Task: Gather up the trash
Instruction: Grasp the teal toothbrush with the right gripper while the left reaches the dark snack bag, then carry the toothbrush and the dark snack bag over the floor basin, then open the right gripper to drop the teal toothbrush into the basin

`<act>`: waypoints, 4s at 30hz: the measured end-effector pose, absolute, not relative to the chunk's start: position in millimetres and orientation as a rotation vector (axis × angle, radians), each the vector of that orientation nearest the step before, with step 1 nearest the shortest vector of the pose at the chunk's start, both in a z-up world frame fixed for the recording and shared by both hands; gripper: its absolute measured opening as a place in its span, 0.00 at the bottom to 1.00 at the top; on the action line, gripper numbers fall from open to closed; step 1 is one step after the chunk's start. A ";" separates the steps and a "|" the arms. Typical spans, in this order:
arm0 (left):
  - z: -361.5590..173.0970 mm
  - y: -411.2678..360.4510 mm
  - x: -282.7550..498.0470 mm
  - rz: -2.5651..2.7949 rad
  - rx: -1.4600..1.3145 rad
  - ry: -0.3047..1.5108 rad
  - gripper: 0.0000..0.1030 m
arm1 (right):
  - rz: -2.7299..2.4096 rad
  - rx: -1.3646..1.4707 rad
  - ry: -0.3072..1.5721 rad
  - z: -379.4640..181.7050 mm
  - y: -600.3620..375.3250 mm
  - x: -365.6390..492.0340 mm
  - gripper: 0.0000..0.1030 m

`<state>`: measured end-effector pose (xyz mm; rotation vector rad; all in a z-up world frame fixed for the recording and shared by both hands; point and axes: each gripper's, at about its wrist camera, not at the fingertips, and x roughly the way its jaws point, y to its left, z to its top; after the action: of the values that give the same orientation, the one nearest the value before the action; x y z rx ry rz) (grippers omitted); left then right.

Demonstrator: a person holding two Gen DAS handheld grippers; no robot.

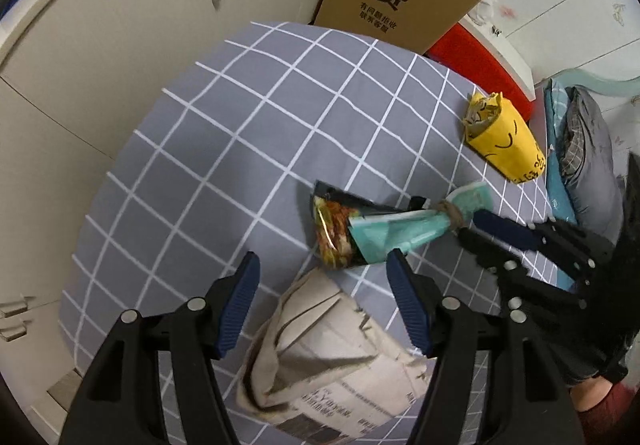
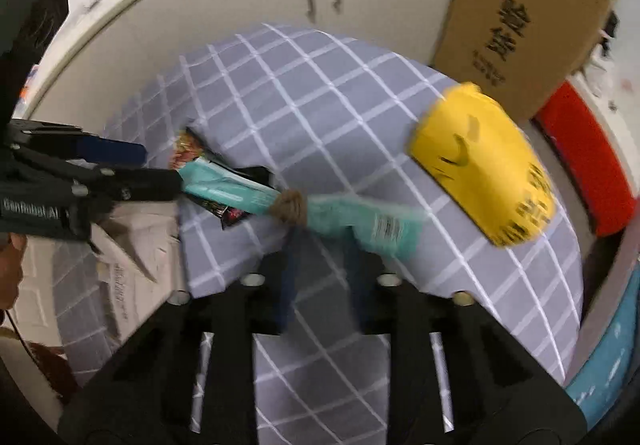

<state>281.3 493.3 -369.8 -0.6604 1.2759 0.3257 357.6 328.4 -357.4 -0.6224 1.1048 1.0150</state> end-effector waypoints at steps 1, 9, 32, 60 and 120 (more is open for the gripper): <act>-372.1 492.3 284.2 0.323 -0.656 1.282 0.63 | 1.012 -0.620 1.121 -359.0 325.4 358.3 0.19; -367.1 491.1 285.9 0.336 -0.661 1.257 0.63 | 1.031 -0.726 0.973 -349.1 338.4 347.6 0.63; -377.6 492.4 296.2 0.352 -0.705 1.239 0.63 | 0.978 -0.452 1.224 -357.4 325.1 383.3 0.18; -363.5 475.5 337.1 0.424 -0.598 1.231 0.20 | 0.880 -0.106 1.343 -351.4 291.2 372.8 0.18; -207.0 -99.5 332.3 -0.273 0.019 1.168 0.20 | 0.318 0.383 0.991 -221.1 -281.5 285.8 0.62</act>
<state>332.3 -99.5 -207.0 0.0186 1.1683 -0.2726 285.8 -281.5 -221.1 0.3830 0.9907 0.3181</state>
